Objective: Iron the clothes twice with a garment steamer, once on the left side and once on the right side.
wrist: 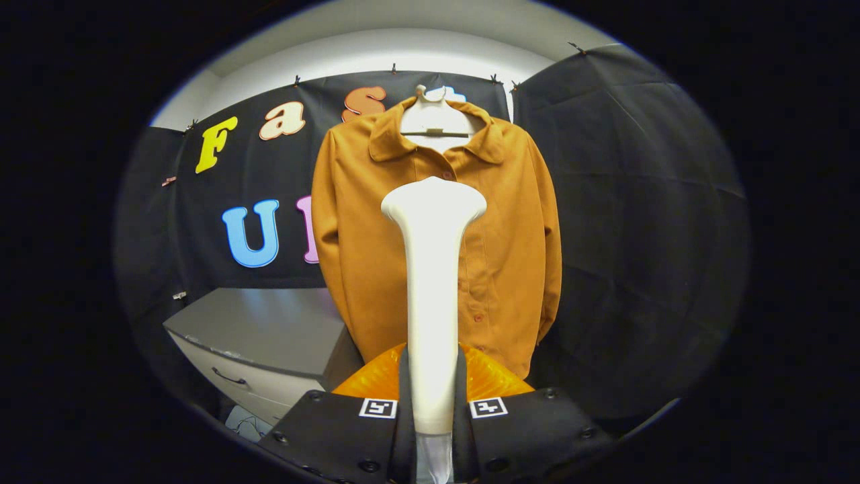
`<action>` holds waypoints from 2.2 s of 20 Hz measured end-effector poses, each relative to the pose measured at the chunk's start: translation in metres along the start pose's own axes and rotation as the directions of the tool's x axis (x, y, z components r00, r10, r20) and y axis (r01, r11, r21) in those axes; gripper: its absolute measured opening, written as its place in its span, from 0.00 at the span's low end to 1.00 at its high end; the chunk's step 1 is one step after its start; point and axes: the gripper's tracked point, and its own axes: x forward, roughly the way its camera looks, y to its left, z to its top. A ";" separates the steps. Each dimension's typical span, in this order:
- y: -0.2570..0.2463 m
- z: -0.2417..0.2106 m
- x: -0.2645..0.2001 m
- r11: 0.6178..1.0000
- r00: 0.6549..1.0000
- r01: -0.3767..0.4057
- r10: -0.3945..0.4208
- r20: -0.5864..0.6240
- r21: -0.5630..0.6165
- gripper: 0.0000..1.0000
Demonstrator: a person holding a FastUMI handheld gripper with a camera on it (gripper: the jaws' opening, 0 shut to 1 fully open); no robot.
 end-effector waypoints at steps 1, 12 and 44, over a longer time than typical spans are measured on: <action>0.006 0.009 0.000 1.000 1.000 0.001 -0.001 0.012 0.000 0.24; 0.099 0.086 -0.009 1.000 0.995 -0.005 0.003 0.096 0.019 0.24; 0.252 0.122 -0.101 0.991 0.978 -0.130 0.131 0.161 -0.020 0.24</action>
